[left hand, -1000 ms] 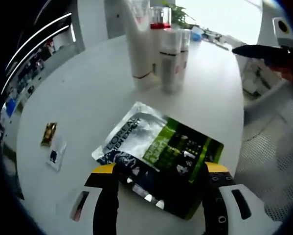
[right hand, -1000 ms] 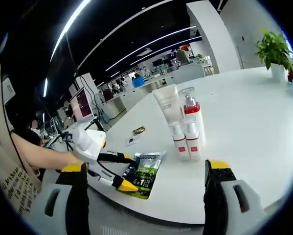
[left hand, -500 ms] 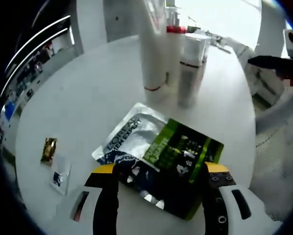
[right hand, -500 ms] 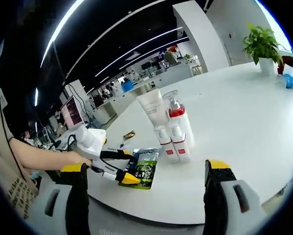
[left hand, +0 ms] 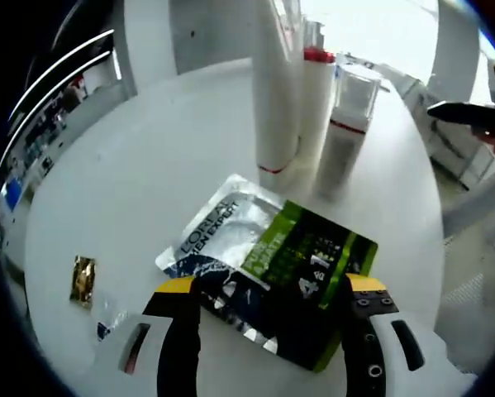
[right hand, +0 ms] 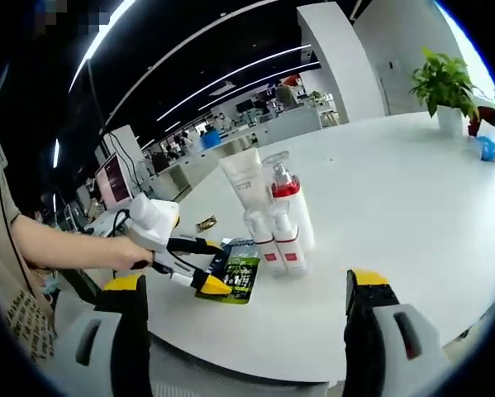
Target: Arrange the skincare products in the storage area until every visible bottle or jar stands upright without overlapping.
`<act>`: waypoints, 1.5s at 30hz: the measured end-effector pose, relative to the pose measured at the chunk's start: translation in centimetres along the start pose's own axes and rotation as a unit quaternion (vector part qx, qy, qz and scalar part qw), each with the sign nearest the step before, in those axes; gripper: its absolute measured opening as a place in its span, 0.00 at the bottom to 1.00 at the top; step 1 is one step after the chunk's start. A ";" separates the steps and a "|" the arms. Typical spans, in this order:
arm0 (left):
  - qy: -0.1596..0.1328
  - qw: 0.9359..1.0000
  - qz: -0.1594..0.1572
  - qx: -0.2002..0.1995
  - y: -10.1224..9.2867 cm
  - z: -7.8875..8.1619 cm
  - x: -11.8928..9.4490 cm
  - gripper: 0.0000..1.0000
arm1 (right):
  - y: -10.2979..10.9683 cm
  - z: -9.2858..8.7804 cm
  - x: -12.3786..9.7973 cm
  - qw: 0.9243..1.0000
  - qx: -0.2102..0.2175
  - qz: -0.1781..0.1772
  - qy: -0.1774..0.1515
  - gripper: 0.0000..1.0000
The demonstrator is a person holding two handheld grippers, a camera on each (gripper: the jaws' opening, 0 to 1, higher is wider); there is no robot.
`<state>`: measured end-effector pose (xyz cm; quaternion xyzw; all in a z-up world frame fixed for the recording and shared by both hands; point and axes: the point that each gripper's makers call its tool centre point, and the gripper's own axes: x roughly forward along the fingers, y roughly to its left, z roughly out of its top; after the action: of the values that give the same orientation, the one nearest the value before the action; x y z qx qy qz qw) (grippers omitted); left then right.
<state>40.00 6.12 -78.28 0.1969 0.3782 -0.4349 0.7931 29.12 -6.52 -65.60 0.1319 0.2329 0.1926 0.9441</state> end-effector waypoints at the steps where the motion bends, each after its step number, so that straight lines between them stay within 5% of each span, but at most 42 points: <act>1: -0.001 1.000 0.000 0.000 0.1 0.1 0.0 0.67 | 0.0 -0.1 0.0 1.000 -0.001 0.000 0.002 1.00; 35: 0.004 1.000 0.004 -0.007 0.0 -0.2 -0.1 0.65 | 0.2 -0.4 0.2 1.000 -0.010 0.005 0.009 1.00; 40: -0.012 0.998 -0.006 -0.058 -0.6 0.1 -0.7 0.69 | 0.4 -0.5 0.2 1.000 -0.017 0.008 0.013 1.00; 45: -0.013 0.998 0.000 -0.060 -0.8 -0.4 -1.5 0.71 | 0.6 -0.6 0.3 0.999 -0.024 0.014 0.016 1.00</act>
<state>38.68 6.74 -77.40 0.1431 0.3935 -0.4141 0.8082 28.84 -5.73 -66.02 0.1091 0.2417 0.2134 0.9403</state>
